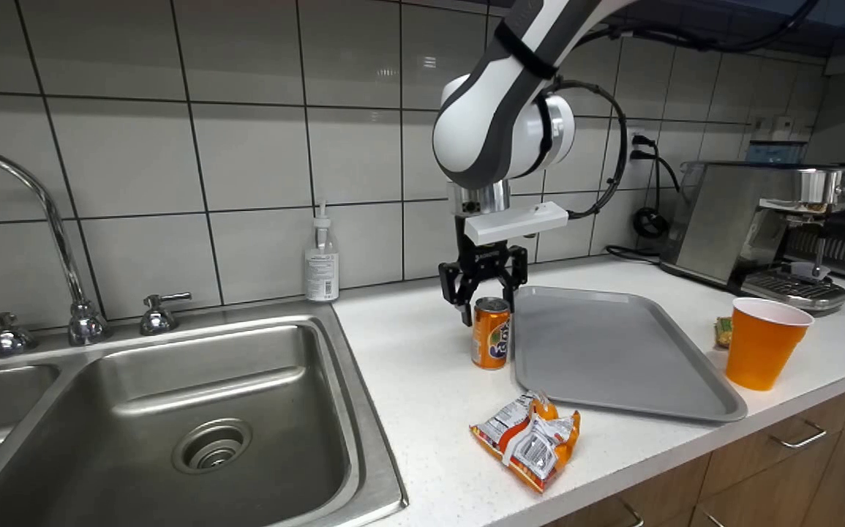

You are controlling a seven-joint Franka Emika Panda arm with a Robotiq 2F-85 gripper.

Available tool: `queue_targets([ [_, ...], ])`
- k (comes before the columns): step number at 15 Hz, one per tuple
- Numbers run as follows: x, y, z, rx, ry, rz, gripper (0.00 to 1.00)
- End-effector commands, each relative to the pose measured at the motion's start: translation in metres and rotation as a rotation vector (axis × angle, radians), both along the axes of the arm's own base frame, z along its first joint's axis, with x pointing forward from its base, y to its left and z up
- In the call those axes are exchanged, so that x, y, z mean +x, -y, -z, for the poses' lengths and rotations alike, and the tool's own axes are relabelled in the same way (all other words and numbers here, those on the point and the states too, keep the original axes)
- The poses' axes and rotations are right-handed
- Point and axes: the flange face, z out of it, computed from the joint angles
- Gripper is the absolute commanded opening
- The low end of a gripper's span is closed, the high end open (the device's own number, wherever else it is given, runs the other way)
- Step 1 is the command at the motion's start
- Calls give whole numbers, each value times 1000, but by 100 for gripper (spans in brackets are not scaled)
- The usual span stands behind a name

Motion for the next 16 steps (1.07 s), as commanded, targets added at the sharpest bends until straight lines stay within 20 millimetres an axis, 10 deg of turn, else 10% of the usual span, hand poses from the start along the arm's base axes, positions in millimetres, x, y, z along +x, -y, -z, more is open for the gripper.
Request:
queue_targets([
  [1,6,0,-3,-23,6,-4,49],
  [16,19,10,-45,9,74,28,39],
])
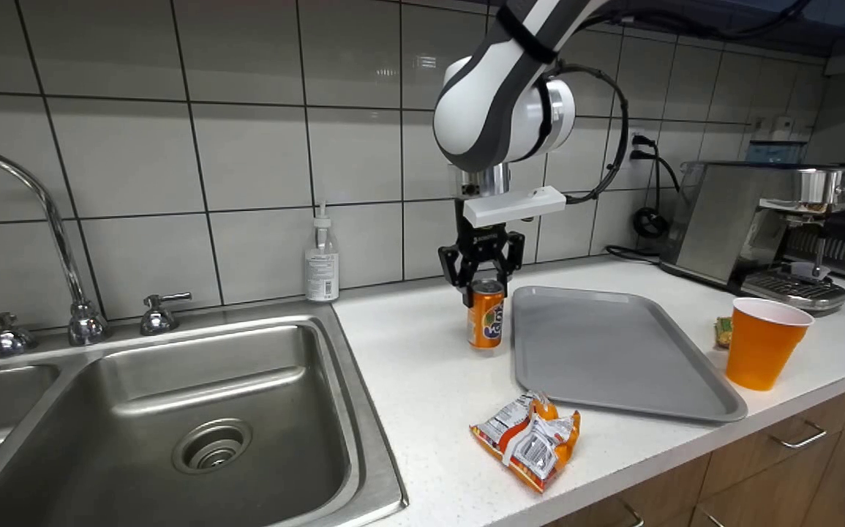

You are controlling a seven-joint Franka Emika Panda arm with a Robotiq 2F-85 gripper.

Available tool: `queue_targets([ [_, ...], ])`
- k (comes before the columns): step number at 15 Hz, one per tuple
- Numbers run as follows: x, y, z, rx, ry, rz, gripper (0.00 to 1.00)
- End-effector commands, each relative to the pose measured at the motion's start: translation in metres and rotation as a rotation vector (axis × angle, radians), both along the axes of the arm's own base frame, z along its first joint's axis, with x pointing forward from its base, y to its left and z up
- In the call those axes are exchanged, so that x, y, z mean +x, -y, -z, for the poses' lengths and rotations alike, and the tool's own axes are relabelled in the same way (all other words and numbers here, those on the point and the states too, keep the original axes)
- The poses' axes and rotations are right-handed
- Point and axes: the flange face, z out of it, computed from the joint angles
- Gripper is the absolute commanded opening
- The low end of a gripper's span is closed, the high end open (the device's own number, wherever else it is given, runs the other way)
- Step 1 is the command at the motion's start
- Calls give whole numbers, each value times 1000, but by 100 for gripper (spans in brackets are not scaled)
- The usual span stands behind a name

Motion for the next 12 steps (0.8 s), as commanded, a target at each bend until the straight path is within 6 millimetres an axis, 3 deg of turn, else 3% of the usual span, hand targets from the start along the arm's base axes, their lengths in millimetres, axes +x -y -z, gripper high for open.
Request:
queue_targets([
  [1,6,7,-24,6,28,20,39],
  [5,12,21,-34,5,50,53,39],
  [12,27,63,-40,-11,70,147,39],
])
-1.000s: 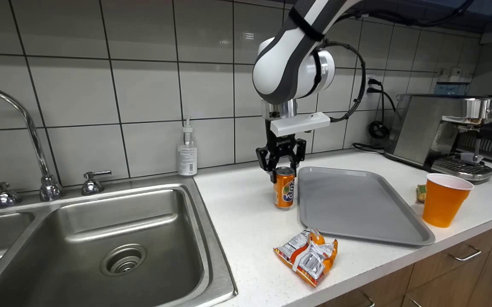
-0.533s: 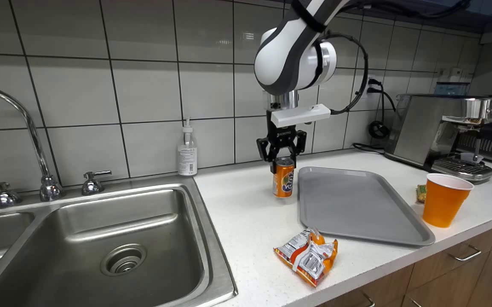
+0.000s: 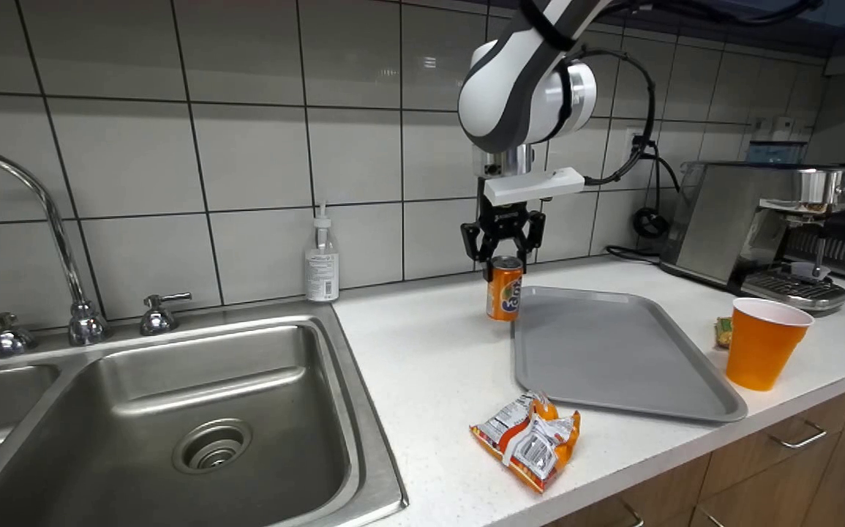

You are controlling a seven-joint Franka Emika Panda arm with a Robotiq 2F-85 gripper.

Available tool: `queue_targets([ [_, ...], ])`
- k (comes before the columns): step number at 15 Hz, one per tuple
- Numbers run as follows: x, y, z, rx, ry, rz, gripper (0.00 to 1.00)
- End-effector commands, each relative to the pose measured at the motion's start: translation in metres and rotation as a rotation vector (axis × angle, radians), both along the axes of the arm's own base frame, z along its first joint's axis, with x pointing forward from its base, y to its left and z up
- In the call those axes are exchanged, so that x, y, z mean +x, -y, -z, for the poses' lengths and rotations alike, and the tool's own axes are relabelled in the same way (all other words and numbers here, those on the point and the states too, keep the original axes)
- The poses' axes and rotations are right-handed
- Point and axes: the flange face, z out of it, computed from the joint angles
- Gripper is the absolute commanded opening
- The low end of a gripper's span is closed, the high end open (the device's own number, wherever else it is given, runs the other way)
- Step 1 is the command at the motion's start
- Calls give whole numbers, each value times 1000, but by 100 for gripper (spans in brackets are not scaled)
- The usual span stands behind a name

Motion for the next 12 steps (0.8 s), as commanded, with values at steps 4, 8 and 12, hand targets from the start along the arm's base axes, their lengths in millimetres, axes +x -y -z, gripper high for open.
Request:
queue_targets([
  [4,12,41,-14,-9,23,118,39],
  [8,16,66,-11,-28,29,189,39],
  [12,19,86,-6,-43,32,251,39],
])
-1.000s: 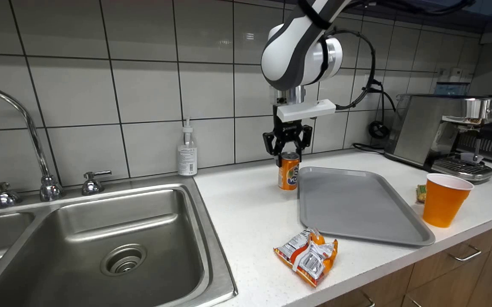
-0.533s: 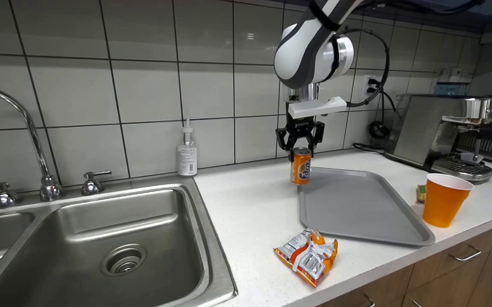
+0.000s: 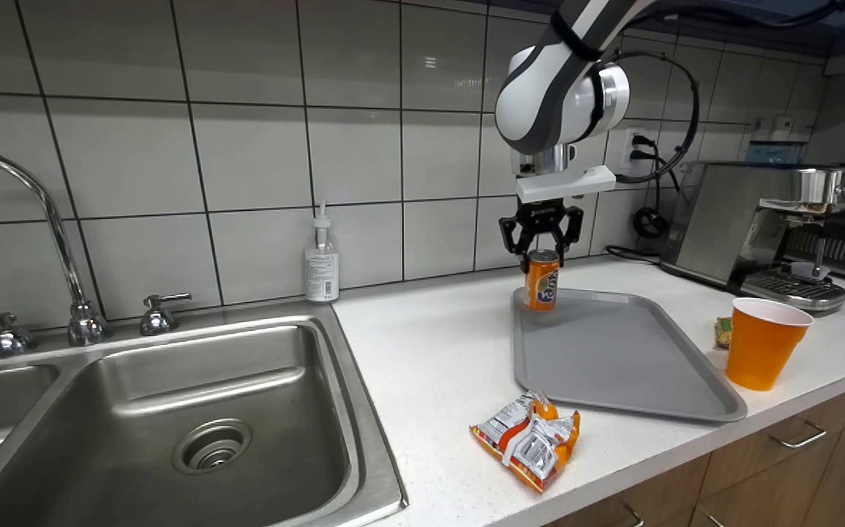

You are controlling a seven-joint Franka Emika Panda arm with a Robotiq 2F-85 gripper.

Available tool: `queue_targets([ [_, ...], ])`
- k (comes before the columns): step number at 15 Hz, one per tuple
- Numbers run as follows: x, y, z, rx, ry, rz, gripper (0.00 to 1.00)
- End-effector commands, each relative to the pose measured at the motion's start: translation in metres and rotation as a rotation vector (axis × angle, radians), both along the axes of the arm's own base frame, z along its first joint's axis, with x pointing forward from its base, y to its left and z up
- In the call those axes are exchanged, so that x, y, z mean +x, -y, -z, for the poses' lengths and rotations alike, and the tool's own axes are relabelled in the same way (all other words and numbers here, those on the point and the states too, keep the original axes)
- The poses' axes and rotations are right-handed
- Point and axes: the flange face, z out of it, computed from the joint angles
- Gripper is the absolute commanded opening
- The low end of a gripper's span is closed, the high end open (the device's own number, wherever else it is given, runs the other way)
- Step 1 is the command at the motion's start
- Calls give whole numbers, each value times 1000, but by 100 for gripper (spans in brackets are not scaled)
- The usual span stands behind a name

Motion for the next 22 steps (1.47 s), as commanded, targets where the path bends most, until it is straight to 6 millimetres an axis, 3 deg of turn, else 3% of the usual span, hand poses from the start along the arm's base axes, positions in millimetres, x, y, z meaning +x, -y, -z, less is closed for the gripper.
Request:
queue_targets([
  [1,10,15,-3,-9,8,69,39],
  [8,18,40,18,-29,-6,173,39],
  [16,26,44,40,-43,-30,215,39],
  [17,27,44,40,-44,-31,220,89],
  [20,30,44,26,-31,-6,223,100],
  [22,33,42,18,-25,8,217,100],
])
